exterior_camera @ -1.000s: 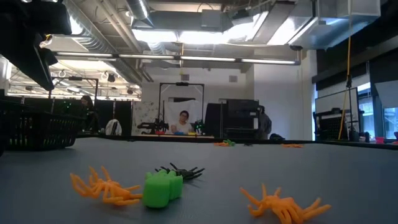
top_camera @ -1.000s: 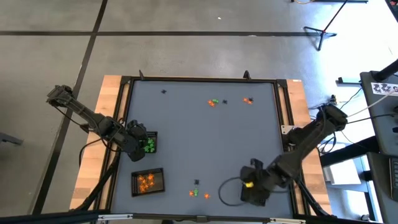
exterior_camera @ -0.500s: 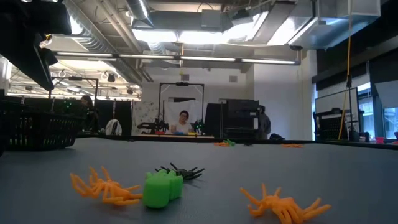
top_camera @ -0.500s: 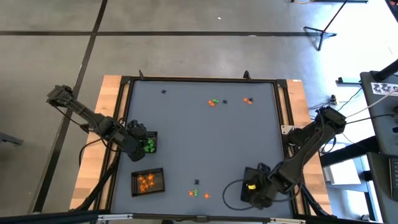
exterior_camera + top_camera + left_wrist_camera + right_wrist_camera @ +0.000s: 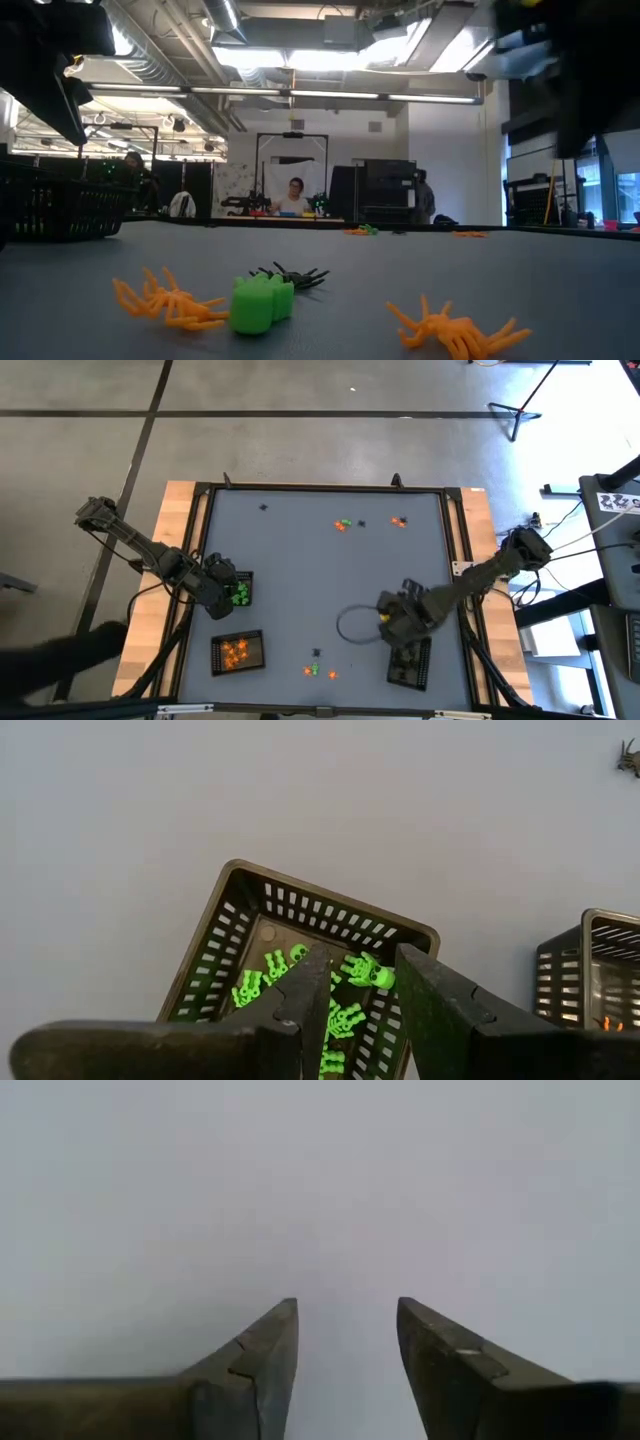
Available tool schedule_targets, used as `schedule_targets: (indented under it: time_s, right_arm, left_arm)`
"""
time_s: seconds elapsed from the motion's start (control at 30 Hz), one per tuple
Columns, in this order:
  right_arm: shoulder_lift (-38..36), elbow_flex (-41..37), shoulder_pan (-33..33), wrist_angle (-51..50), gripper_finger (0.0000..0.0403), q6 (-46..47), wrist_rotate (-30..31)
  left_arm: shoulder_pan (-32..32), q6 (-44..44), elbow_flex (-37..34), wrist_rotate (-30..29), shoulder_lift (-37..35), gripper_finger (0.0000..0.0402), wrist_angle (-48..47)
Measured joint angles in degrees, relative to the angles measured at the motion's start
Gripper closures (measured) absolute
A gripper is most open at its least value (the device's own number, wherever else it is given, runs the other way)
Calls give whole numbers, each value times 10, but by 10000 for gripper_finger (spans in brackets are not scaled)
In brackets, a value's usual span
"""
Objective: Sort Halloween decoration
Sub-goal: Put the orange spider toy into the bottom left black bin
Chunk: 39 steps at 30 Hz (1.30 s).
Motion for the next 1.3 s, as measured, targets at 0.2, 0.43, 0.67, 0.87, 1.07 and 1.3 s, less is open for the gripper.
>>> schedule_targets:
  time_s: [0.2,0.43,0.67,0.87,1.07,1.3]
  right_arm:
    - [-5,0,-120,0,237,-157,106]
    - [-94,-59,-327,130,237,-319,50]
    - [-198,-200,-520,218,237,-356,42]
    - [-194,-276,-610,303,237,-369,5]
    - [-166,-306,-637,365,237,-372,22]
    - [-106,-307,-655,404,237,-372,36]
  left_arm:
    - [0,0,0,0,0,295,0]
    - [0,0,0,0,0,295,0]
    - [0,0,0,0,0,295,0]
    - [0,0,0,0,0,295,0]
    - [0,0,0,0,0,295,0]
    - [0,0,0,0,0,295,0]
